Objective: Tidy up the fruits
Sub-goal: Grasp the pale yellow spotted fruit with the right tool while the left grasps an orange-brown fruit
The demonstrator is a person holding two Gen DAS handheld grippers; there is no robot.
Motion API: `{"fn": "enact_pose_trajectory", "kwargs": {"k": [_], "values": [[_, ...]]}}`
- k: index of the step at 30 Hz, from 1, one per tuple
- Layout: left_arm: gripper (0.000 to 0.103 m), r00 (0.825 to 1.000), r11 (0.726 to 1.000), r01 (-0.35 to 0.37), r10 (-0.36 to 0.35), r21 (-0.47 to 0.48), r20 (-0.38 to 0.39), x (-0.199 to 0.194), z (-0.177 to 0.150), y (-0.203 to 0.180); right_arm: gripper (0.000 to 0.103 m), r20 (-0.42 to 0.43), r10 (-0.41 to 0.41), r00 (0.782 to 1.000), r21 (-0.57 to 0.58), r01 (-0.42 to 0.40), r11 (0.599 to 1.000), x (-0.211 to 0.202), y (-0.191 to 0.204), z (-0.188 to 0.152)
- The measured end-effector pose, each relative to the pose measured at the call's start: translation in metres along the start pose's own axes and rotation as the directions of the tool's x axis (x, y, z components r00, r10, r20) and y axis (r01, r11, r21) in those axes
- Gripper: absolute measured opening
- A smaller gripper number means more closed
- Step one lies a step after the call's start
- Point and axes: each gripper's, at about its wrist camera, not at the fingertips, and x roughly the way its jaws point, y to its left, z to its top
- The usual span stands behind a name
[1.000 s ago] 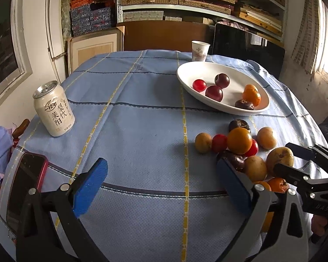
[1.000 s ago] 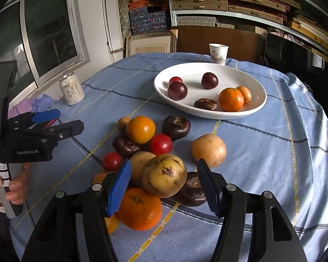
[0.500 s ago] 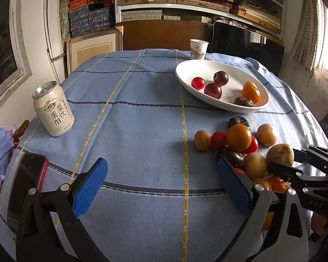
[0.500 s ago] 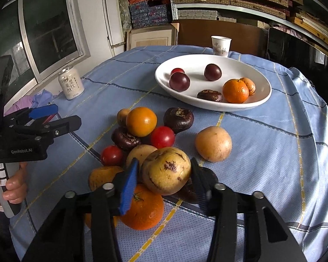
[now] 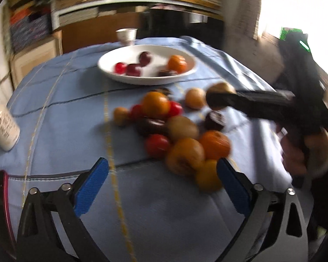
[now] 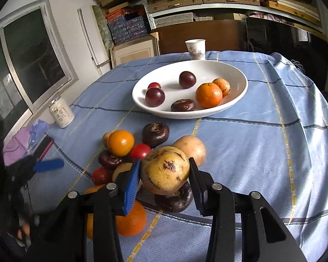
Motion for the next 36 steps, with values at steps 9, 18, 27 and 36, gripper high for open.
{"fn": "enact_pose_trajectory", "kwargs": {"k": [9,18,27,36], "values": [[0.058,0.991,0.989,0.125,-0.121,0.080,-0.062,0.001,-0.012,-0.040,0.044,-0.013,0.000,1.000,-0.011,0.000,1.000,0.001,0.002,-0.001],[0.050,0.986,0.994,0.103,-0.097,0.038,-0.135,0.021,-0.008,-0.037,0.044,-0.003,0.004,1.000,-0.018,-0.004,1.000,-0.002,0.003,-0.002],[0.038,0.987,0.997,0.062,-0.055,0.040,-0.154,0.026,-0.005,-0.045,0.044,-0.001,0.000,1.000,-0.040,0.000,0.999,-0.005,0.009,-0.004],[0.037,0.988,0.999,0.014,-0.006,0.050,-0.152,0.025,-0.005,-0.053,0.044,0.017,0.003,1.000,-0.027,-0.003,1.000,-0.010,0.005,-0.002]]}}
